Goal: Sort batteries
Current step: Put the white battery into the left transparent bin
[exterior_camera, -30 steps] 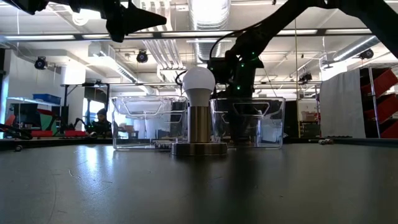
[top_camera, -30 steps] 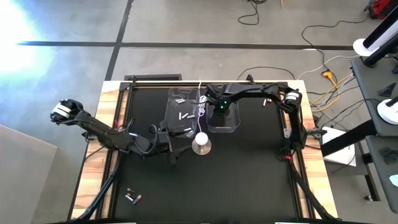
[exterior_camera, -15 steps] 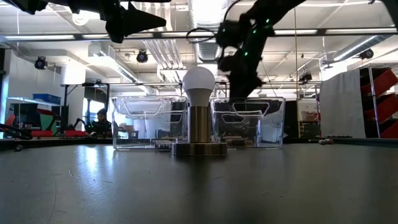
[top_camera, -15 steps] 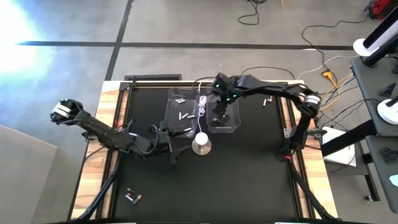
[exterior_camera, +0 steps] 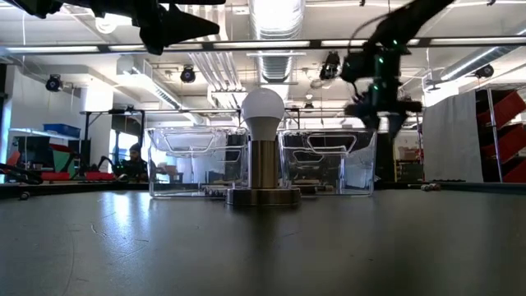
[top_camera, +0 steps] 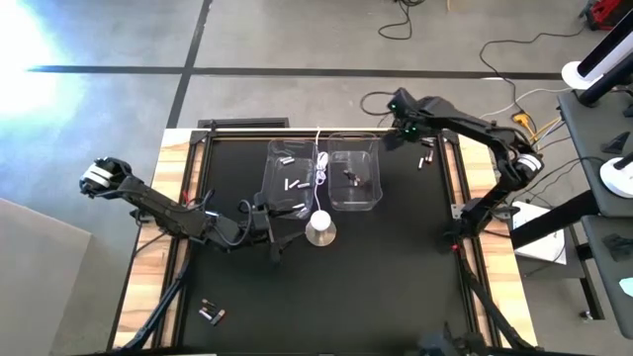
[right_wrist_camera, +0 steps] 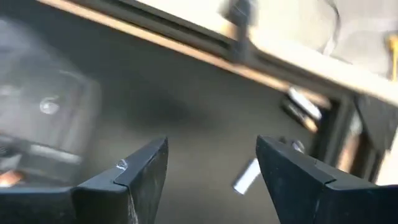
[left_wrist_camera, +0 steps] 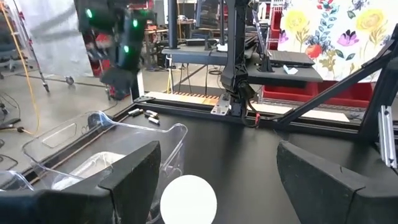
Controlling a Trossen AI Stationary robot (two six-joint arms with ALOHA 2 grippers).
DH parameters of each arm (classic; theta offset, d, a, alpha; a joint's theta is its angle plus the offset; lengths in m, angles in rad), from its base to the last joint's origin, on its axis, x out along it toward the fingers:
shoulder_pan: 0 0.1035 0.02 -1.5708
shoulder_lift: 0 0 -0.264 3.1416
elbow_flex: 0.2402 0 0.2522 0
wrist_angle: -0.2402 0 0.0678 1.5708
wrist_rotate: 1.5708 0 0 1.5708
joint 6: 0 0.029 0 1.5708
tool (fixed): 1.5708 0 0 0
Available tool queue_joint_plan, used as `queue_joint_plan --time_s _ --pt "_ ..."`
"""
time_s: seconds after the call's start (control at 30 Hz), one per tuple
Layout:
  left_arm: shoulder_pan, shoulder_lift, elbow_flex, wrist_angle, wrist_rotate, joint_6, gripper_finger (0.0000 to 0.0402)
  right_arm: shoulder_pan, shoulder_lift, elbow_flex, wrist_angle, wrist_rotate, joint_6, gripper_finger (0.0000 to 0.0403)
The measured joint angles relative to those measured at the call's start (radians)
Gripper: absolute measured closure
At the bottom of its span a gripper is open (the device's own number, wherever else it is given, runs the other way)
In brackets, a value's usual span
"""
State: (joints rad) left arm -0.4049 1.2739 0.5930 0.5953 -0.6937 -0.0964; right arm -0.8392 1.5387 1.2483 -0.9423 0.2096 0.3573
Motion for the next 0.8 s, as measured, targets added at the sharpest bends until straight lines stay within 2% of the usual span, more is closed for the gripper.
queue_joint_plan --time_s 0.3,0.57,0.8 --pt "-0.001 -0.001 0.05 -0.011 0.005 0.105 0.0107 -0.067 -0.012 -0.235 0.074 -0.007 0.165 0.0181" --pt "-0.018 -0.001 0.12 -0.239 0.031 0.066 0.0107 -0.091 -0.013 -0.316 0.11 -0.007 0.244 0.0184" --pt "-0.02 -0.001 0.126 -0.257 0.031 0.05 0.0106 -0.096 0.017 -0.343 0.148 -0.03 0.305 0.0207"
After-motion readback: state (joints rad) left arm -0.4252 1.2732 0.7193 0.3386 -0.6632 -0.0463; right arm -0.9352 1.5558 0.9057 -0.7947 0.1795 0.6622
